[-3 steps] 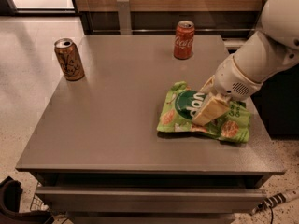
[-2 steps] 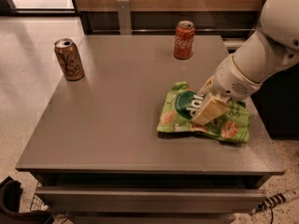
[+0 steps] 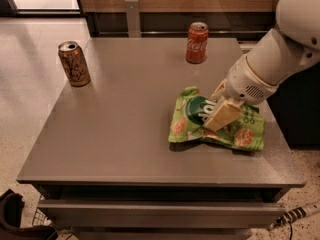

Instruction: Move green rice chip bag near orange can

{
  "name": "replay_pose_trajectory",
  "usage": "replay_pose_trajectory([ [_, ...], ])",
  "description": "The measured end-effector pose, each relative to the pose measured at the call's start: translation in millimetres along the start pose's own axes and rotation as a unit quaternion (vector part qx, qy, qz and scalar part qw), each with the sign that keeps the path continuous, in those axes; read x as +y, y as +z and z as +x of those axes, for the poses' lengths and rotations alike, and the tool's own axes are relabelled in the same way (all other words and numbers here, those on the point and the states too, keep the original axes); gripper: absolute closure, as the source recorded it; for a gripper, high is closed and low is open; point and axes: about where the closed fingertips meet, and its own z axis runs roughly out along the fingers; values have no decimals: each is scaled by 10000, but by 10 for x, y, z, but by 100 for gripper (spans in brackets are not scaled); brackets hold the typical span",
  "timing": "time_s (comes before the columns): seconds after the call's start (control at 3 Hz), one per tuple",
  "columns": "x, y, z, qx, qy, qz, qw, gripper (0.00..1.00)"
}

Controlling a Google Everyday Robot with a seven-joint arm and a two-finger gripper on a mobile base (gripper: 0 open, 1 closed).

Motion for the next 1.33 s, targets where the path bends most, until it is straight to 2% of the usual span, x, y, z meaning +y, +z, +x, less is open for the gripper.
replay_pose_trajectory([
  [0.33,78,-230,-317,-44,-386,202,9990,100],
  [0.67,149,-529,-903,-219,-1011,474,9935,100],
  [1.0,187,-696,-1170,-330,-1276,624,9893,100],
  [1.33,181,-637,-1484,-618,-1661,488,9830,100],
])
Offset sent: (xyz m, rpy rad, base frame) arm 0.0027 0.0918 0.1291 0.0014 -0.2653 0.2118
